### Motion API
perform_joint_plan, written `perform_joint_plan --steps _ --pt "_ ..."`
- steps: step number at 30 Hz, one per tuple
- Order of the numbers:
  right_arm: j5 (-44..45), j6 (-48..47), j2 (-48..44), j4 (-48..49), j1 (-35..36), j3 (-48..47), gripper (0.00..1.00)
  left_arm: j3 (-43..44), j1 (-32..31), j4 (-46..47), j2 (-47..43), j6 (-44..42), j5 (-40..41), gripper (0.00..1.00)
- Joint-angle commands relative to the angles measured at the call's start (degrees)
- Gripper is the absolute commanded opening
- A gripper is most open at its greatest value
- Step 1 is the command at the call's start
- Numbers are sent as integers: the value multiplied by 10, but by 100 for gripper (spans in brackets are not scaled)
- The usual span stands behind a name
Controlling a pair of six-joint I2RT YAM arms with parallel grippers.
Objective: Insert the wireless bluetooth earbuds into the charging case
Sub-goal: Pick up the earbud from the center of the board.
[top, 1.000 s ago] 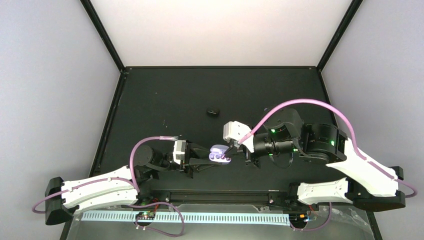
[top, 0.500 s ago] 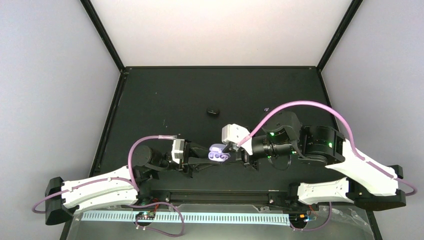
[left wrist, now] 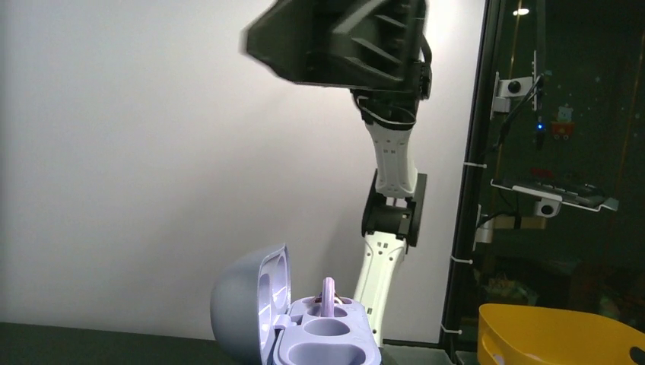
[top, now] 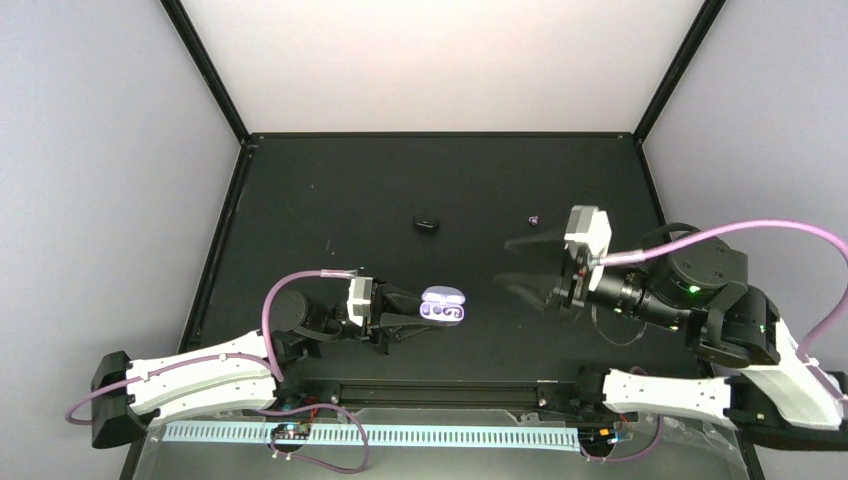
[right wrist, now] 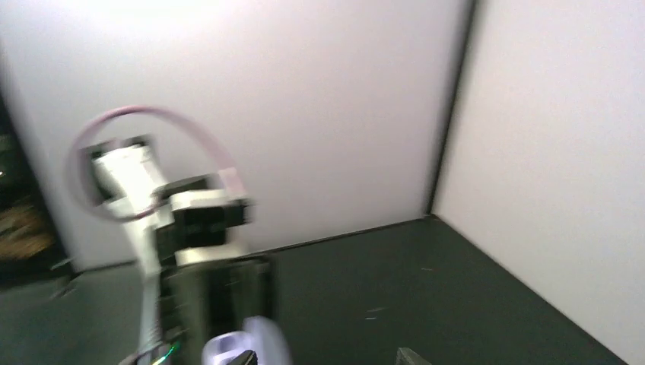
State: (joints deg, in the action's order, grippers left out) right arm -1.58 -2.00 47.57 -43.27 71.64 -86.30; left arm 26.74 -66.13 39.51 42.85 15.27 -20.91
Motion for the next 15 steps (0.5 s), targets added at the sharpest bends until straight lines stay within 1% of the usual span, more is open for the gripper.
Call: perform_joint_plan --steps 1,3,4,5,7,8,9,12,14,15 --pt "124 86 7 123 -101 90 47 1 -2 19 -9 5 5 1" --pt "69 162 17 155 -206 141 47 -2 -2 11 -17 6 5 2" --pt "45 182 23 179 -259 175 47 -5 -2 6 -21 6 5 2" --pt "31 221 29 203 -304 210 46 -8 -2 1 -27 7 6 1" --pt "27 283 48 248 -391 272 46 -16 -2 -11 -36 9 10 2" --pt "25 314 67 270 -449 302 45 -20 -2 -19 -41 10 14 2" --pt "24 340 82 295 -487 329 45 -24 -2 -25 -44 13 21 2" --pt "47 379 154 361 -559 383 43 -31 -2 -46 -51 18 32 1" --pt "66 369 215 381 -583 379 41 -34 -2 -57 -57 14 38 2" --pt "75 354 251 385 -591 362 41 -36 -2 -62 -62 12 43 1"
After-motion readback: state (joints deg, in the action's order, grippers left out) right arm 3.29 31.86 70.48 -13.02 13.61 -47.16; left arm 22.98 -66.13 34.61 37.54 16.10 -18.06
